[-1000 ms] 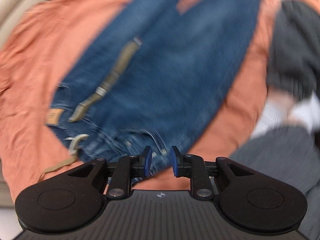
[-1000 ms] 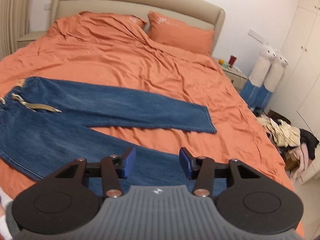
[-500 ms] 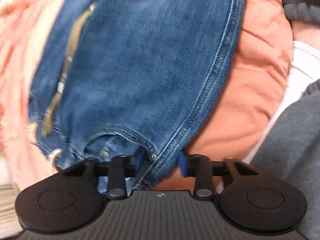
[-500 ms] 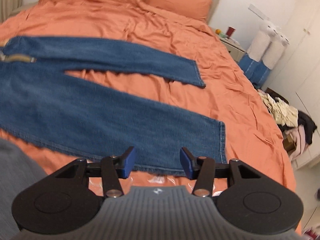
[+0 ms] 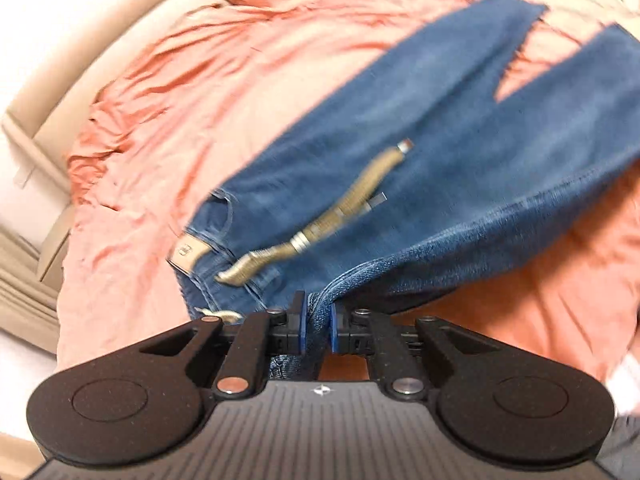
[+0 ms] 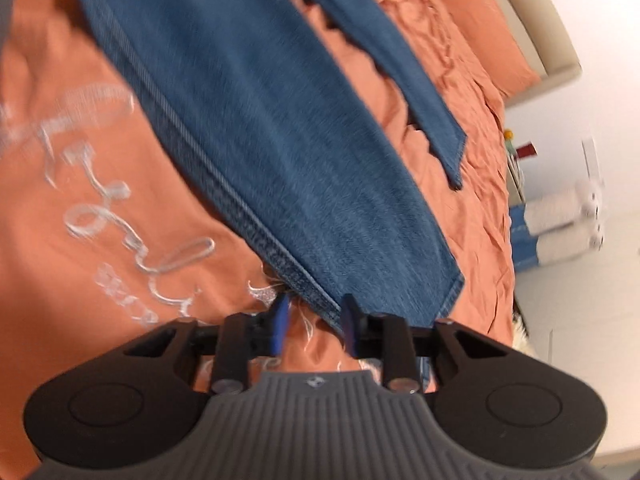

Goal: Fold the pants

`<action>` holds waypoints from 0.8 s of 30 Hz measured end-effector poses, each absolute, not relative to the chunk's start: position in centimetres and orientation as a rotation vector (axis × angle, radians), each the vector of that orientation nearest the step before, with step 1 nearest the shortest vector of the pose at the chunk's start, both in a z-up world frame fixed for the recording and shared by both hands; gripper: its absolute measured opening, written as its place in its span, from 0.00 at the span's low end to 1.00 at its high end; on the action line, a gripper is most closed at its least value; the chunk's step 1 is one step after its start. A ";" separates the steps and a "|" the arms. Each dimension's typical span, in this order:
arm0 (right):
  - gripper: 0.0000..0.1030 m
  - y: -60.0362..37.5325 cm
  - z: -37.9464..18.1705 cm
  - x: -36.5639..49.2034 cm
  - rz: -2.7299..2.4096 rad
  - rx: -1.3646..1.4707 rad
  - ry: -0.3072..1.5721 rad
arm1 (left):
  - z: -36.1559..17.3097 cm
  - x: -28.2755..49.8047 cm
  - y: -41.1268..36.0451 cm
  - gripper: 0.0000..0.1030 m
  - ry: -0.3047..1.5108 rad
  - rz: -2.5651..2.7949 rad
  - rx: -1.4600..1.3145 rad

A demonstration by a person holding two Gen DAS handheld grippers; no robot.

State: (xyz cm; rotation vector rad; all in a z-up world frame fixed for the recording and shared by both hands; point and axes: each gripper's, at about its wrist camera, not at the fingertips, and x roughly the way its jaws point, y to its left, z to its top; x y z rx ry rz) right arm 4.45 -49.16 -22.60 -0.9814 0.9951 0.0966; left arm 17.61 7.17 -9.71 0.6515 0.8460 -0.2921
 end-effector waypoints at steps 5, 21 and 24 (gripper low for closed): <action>0.09 -50.2 -23.7 5.2 0.094 -1.013 0.945 | -8.7 18.4 6.2 0.11 0.823 -0.236 0.589; 0.00 -51.8 -10.2 28.1 -0.170 -0.875 0.692 | -4.8 31.8 4.5 0.09 0.739 -0.055 0.624; 0.00 -51.2 -11.0 35.6 -0.175 -0.885 0.721 | -6.3 36.8 4.6 0.09 0.788 -0.046 0.635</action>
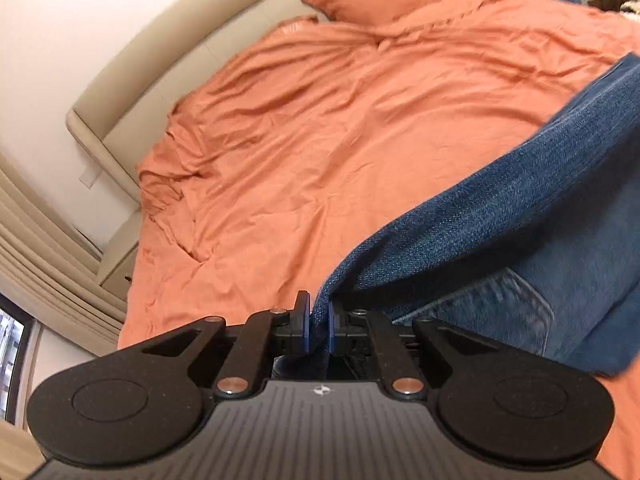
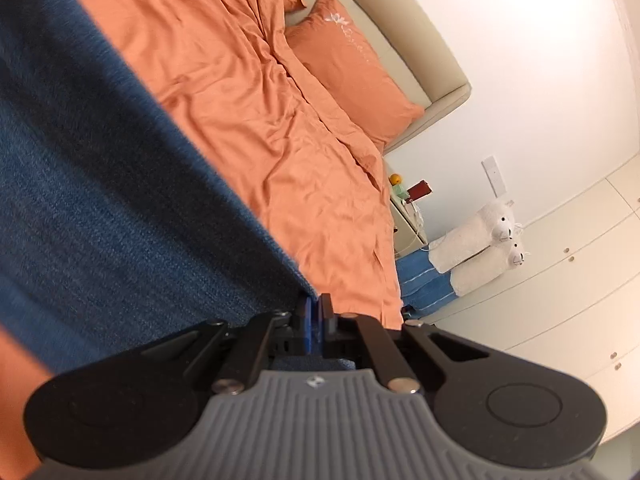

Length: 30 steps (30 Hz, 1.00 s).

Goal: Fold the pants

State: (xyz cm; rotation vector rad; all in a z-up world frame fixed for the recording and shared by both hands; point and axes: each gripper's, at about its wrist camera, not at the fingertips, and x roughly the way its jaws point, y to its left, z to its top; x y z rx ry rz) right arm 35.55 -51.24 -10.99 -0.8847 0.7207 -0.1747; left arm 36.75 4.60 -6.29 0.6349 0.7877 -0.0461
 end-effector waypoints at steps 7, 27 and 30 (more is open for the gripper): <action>0.00 -48.9 -17.9 49.1 -0.133 -0.916 0.841 | -13.2 45.7 6.2 0.09 0.977 -0.043 0.623; 0.00 -47.8 -25.1 57.1 -0.118 -0.848 1.016 | -16.4 51.3 7.3 0.10 1.148 -0.017 0.516; 0.00 -47.3 -25.6 57.3 -0.153 -0.862 1.031 | -17.2 52.0 8.0 0.20 1.162 -0.015 0.474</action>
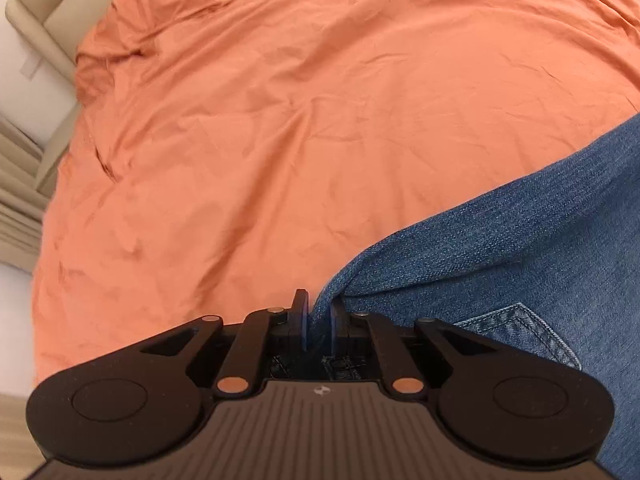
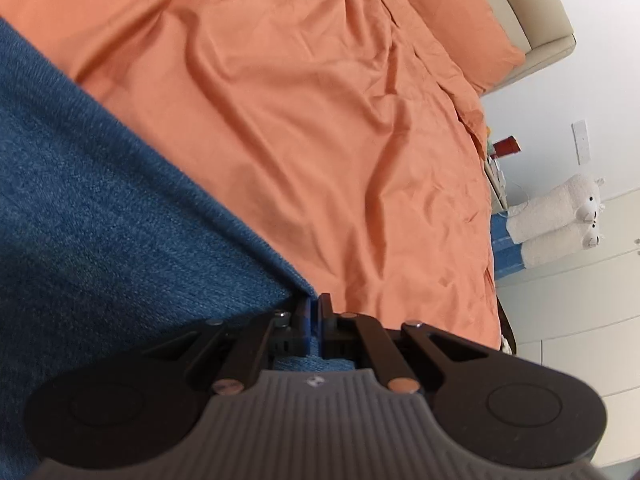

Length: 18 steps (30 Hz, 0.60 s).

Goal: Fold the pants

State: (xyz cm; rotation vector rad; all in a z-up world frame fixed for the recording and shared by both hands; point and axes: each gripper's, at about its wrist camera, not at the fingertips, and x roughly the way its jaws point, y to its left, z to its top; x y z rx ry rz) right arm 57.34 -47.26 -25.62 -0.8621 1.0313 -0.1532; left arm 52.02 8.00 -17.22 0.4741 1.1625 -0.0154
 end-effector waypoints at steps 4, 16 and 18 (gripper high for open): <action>0.38 -46.6 -23.6 56.6 -0.226 -0.854 0.999 | -15.5 50.6 9.3 0.62 1.086 -0.033 0.422; 0.37 -33.9 -13.8 42.9 -0.026 -0.134 0.932 | -7.4 39.4 22.5 0.65 0.980 -0.032 0.007; 0.37 -30.3 -13.6 39.2 0.039 -0.032 0.922 | -7.9 37.2 25.4 0.66 0.985 -0.015 -0.069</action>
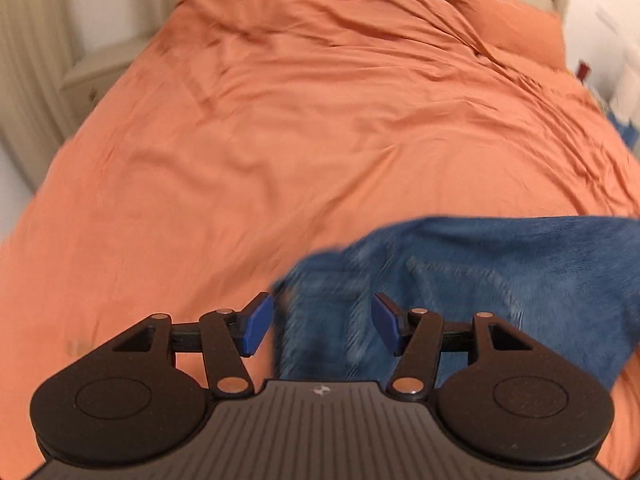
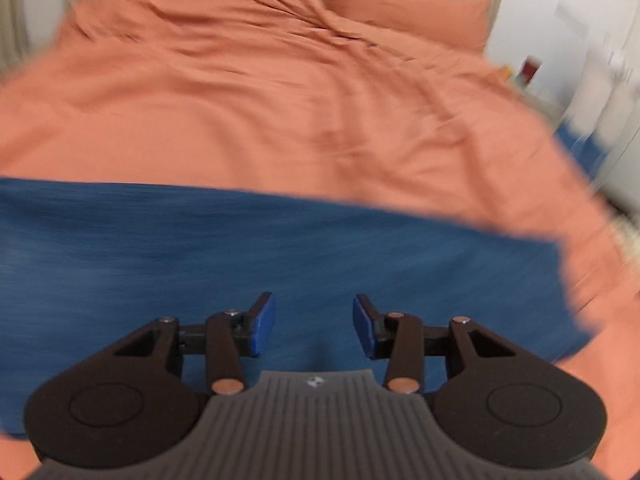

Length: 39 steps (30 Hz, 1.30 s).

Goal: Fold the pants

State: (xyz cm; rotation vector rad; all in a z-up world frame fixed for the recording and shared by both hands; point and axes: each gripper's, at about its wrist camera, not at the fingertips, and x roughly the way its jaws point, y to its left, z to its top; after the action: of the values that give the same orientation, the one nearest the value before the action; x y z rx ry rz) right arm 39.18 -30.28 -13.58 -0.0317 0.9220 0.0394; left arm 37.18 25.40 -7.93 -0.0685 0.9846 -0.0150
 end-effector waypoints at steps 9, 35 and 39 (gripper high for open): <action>0.39 -17.3 -15.9 26.4 0.163 0.164 0.936 | -13.1 29.9 32.5 0.69 1.003 -0.045 -0.538; 0.05 -10.5 -15.6 34.6 0.424 -0.122 1.302 | -20.4 33.5 35.1 0.21 0.950 -0.115 -0.931; 0.04 -11.9 -15.6 34.4 0.435 -0.018 1.334 | -14.8 34.0 34.0 0.18 0.907 -0.078 -0.726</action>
State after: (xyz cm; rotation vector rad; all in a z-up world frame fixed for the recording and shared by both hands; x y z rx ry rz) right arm 34.42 -11.87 -15.56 -0.0184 1.3335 0.4347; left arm 34.02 34.03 -14.83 -0.7260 0.9068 -0.0776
